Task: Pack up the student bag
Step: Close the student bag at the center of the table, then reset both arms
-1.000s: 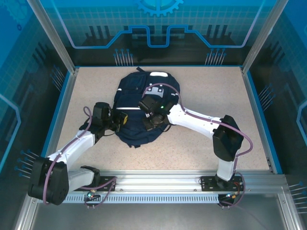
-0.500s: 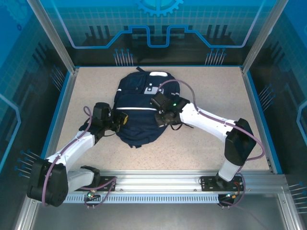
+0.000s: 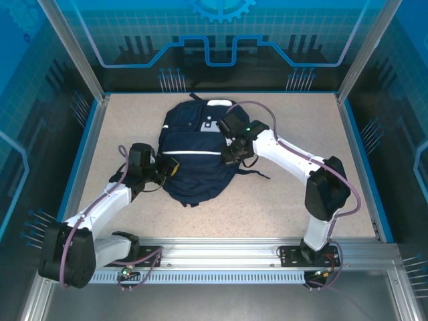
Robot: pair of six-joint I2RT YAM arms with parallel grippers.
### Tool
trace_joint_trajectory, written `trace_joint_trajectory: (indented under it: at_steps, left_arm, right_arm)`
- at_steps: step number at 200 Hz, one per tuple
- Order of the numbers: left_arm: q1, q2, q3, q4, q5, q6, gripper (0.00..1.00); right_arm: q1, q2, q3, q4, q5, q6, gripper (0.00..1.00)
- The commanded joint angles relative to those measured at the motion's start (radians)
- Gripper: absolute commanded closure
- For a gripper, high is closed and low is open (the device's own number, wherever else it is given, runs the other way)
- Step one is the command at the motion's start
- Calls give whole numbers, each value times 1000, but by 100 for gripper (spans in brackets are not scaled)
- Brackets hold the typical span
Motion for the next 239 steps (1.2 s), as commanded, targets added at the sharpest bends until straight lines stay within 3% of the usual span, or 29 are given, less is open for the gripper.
trace_joint_trajectory:
  at_steps: [1,24,35,45,58,88,113,165,182,205,239]
  left_arm:
    - [23,22,15,-119,54,135,100]
    - [23,58,62,-122,91,169,99]
    - [23,62,96,-143,92,187,76]
    - [27,55,128,-176,75,208,54]
    - [35,43,175,-225,45,242,37]
    - [76,3,273,-339,-57,344,18]
    - [94,-49,323,-383,-187,444,5]
    - [101,-137,232,-302,-645,601,1]
    - [106,-129,160,-214,-709,685,1]
    - [112,-131,56,-82,-808,740,1]
    - [119,-112,-103,206,-854,882,1]
  right_arm:
    - [-67,43,74,-30,87,17,100]
    - [-67,35,78,-17,71,34,100]
    - [-69,21,73,-19,69,35,98]
    - [-70,1,61,-16,57,28,78]
    - [-70,-48,24,8,33,7,52]
    - [-77,-212,-75,81,47,-21,25]
    - [-117,-344,-147,111,197,-14,1]
    - [-310,-601,-431,328,416,-7,0]
    - [-387,-650,-564,463,457,-53,0]
    - [-498,-663,-697,580,420,-82,0]
    - [-530,-666,-928,897,456,-219,0]
